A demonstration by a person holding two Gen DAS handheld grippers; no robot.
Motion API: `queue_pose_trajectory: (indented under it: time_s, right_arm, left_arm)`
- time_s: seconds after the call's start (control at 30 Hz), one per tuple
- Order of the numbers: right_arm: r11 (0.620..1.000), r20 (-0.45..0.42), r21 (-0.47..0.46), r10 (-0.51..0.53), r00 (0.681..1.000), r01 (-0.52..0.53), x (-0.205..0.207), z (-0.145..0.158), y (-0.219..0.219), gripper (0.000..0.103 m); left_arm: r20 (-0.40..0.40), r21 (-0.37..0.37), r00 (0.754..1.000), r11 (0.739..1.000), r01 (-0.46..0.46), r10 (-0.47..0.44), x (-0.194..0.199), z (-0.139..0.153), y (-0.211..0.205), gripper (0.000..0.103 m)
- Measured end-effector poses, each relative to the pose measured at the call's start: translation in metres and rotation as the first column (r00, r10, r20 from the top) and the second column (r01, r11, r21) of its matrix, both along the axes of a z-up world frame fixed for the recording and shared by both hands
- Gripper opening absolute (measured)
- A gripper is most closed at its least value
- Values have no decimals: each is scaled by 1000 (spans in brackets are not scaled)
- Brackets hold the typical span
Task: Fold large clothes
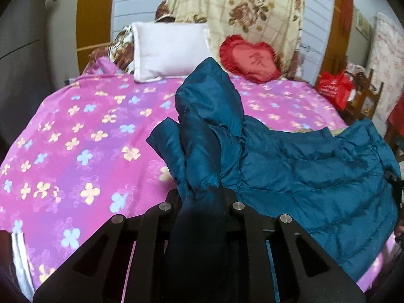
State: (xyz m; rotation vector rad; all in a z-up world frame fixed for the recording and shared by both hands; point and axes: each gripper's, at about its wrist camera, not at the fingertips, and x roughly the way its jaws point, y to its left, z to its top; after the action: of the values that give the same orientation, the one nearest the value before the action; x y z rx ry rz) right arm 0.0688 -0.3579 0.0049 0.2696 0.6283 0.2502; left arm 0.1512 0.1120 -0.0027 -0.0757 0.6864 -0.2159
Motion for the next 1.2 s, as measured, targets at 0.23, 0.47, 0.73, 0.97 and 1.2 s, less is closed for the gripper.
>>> queue_pose_trajectory:
  time_s: [0.23,0.47,0.73,0.97,1.2]
  right_arm:
    - [995,112,-48,-77,991,82,-75,39,-18,23]
    - [979,90,11,-206,974,206,-105,22,-79,23]
    - [920,-133,237,-289,948,313,-81,-36,-130,42]
    - [835,-6,295,-484,875,464,-146,4,-138,78]
    - [894,47,21,-447,893,447,-219,52,-36,97]
  left_arm:
    - [5,-38,999,998,52,-52,-54,23,-31,14]
    - [-29,-60,989,988,142,-144,-58,11,-88,15]
    - [-217,-105,974,993,48,-70,-21,-51,-92,49]
    - [-159,-115,987,993,20,-38,-43,-19,-56,65]
    - [76,46,991,993,108,-112,-148,39,-88,85]
